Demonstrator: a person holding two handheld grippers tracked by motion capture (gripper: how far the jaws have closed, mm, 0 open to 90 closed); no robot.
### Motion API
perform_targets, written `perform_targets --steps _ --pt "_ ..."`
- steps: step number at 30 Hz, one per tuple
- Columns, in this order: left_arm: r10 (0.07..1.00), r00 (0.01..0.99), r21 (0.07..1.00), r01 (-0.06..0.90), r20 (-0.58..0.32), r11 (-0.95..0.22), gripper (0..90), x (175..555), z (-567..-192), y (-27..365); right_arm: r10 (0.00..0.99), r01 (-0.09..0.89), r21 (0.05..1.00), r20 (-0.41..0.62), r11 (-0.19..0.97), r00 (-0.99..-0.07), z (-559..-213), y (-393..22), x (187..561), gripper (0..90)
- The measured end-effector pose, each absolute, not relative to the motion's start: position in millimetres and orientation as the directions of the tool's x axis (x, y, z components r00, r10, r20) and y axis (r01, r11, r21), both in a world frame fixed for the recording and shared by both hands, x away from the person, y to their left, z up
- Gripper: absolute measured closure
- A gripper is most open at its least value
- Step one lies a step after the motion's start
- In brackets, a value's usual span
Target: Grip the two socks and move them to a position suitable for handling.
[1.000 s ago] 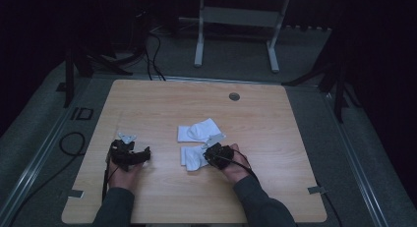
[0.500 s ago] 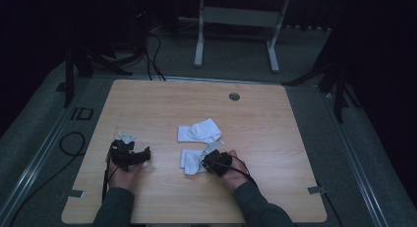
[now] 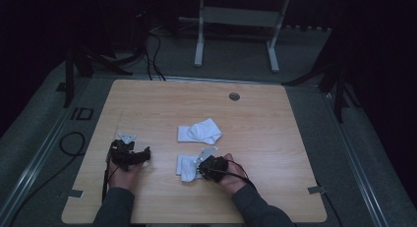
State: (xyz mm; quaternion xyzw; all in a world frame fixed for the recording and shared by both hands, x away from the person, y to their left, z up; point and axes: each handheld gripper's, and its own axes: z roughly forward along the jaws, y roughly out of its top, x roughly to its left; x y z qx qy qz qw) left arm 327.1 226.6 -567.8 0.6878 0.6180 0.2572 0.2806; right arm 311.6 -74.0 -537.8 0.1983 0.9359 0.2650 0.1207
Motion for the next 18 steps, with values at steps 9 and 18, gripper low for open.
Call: perform_targets --steps 9,18 --pt "0.995 0.102 0.706 0.704 0.005 -0.076 14.2 327.2 -567.9 226.4 0.455 0.311 0.600 -0.100 0.737 -0.885 -511.0 -67.0 309.0 62.6" --pt "0.995 0.102 0.706 0.704 0.005 -0.076 14.1 327.2 -567.9 226.4 0.479 0.372 0.576 -0.040 0.728 -0.877 -517.9 -50.7 317.9 54.5"
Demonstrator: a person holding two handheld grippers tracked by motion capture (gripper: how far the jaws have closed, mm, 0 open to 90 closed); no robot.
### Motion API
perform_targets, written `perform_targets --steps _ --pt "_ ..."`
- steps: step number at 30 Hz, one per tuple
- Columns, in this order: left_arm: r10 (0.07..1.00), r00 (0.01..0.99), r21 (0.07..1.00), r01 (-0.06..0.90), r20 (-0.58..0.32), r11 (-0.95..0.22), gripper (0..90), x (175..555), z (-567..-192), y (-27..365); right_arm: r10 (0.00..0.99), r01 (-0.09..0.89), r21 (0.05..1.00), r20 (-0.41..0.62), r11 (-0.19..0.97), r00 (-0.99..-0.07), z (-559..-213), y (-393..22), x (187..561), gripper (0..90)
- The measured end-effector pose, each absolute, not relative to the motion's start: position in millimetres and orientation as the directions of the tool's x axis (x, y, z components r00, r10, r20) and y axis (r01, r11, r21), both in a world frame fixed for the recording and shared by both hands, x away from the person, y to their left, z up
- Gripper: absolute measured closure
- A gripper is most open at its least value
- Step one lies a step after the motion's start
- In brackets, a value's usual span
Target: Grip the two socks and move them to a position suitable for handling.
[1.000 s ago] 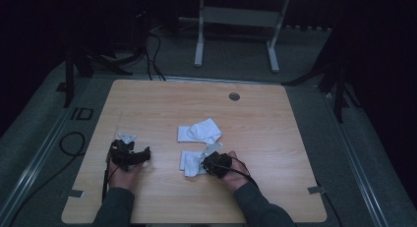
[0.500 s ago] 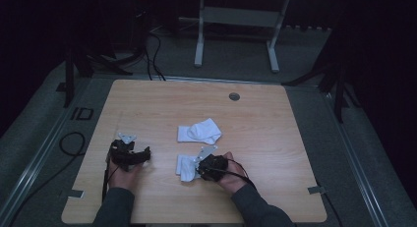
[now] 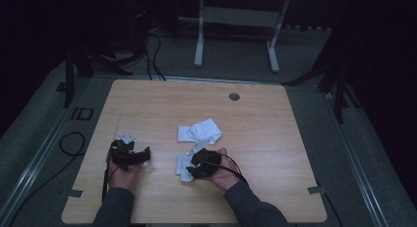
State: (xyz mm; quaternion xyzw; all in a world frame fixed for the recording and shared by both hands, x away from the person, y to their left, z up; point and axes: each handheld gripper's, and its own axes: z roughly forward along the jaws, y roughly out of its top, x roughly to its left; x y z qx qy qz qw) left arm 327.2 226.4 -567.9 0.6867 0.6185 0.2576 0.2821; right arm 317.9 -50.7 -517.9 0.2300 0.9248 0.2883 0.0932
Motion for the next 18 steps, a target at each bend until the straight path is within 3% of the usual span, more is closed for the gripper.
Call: perform_targets --steps 7,13,18 --pt "0.995 0.102 0.706 0.704 0.005 -0.076 14.1 327.2 -567.9 226.4 0.508 0.449 0.529 0.039 0.720 -0.860 -530.0 -46.1 329.9 55.8" --pt "0.995 0.102 0.706 0.704 0.005 -0.076 14.2 327.2 -567.9 226.4 0.490 0.440 0.538 0.055 0.719 -0.870 -530.2 -44.0 327.3 86.0" --pt "0.995 0.102 0.706 0.704 0.005 -0.076 14.2 327.2 -567.9 226.4 0.471 0.399 0.571 0.025 0.717 -0.882 -514.1 -44.4 318.8 86.8"
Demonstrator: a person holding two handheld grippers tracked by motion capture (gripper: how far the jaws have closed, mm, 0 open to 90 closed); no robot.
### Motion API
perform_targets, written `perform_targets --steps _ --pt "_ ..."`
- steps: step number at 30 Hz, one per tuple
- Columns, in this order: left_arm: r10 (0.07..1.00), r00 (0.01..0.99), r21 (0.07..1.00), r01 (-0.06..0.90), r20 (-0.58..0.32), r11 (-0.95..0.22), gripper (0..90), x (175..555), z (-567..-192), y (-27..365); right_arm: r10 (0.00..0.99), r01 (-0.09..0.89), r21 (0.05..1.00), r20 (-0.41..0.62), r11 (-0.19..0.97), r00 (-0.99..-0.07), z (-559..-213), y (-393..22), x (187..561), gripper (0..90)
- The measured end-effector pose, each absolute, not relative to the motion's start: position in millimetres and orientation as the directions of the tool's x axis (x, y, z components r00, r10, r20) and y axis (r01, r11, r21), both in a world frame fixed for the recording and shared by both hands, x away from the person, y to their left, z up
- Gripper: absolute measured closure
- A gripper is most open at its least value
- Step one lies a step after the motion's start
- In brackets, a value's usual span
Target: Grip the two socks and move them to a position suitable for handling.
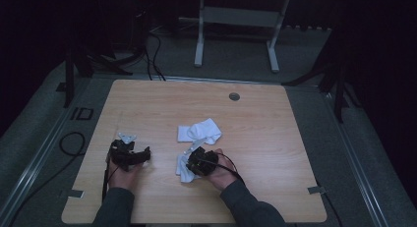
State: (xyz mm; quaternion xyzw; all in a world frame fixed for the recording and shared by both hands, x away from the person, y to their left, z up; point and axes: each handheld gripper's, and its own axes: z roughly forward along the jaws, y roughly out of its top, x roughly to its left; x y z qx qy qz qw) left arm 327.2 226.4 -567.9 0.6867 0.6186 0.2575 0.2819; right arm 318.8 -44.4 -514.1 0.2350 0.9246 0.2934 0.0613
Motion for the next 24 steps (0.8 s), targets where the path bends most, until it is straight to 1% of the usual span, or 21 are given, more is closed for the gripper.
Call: perform_targets --steps 6,12,19,24 --pt "0.995 0.102 0.706 0.704 0.005 -0.076 14.2 327.2 -567.9 226.4 0.475 0.383 0.598 0.005 0.704 -0.880 -496.0 -51.9 313.6 86.7" --pt "0.995 0.103 0.705 0.705 0.005 -0.077 14.2 327.1 -567.8 226.5 0.488 0.381 0.602 -0.017 0.702 -0.873 -482.8 -64.4 311.3 86.9" --pt "0.995 0.103 0.705 0.705 0.005 -0.077 14.1 327.1 -567.8 226.5 0.523 0.393 0.621 -0.031 0.678 -0.852 -462.8 -88.8 312.9 86.8" --pt "0.995 0.103 0.705 0.705 0.005 -0.076 14.1 327.1 -567.9 226.5 0.563 0.423 0.616 -0.041 0.664 -0.825 -456.7 -112.9 320.3 86.7"
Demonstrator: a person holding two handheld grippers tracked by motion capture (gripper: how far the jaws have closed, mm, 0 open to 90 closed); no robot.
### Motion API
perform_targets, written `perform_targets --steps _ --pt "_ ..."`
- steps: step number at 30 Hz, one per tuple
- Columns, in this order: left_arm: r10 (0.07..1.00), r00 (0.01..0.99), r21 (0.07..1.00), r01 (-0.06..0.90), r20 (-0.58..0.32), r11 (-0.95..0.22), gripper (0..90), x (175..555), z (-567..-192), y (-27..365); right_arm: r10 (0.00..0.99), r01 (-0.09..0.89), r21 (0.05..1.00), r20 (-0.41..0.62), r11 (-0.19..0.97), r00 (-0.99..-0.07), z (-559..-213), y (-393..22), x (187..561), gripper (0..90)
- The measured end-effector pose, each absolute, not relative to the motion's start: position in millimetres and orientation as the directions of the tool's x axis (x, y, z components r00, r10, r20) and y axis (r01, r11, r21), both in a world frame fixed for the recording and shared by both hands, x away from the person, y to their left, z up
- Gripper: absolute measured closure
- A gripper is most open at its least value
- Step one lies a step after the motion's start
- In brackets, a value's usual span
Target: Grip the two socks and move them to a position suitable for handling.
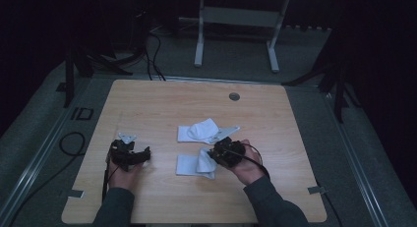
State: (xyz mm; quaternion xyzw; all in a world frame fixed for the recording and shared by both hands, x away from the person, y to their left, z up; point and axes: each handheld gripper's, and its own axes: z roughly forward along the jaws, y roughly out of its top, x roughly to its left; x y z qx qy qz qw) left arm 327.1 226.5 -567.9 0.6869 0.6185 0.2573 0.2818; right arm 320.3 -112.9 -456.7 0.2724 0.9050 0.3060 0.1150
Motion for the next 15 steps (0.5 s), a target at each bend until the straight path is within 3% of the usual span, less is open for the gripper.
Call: perform_targets --steps 12,15 --pt "0.995 0.103 0.705 0.705 0.005 -0.076 14.2 327.1 -567.9 226.5 0.670 0.530 0.538 -0.092 0.656 -0.736 -473.9 -179.4 337.2 86.1" --pt "0.995 0.103 0.705 0.705 0.005 -0.076 14.2 327.1 -567.9 226.5 0.686 0.546 0.523 -0.107 0.654 -0.720 -478.6 -189.6 338.4 77.5"
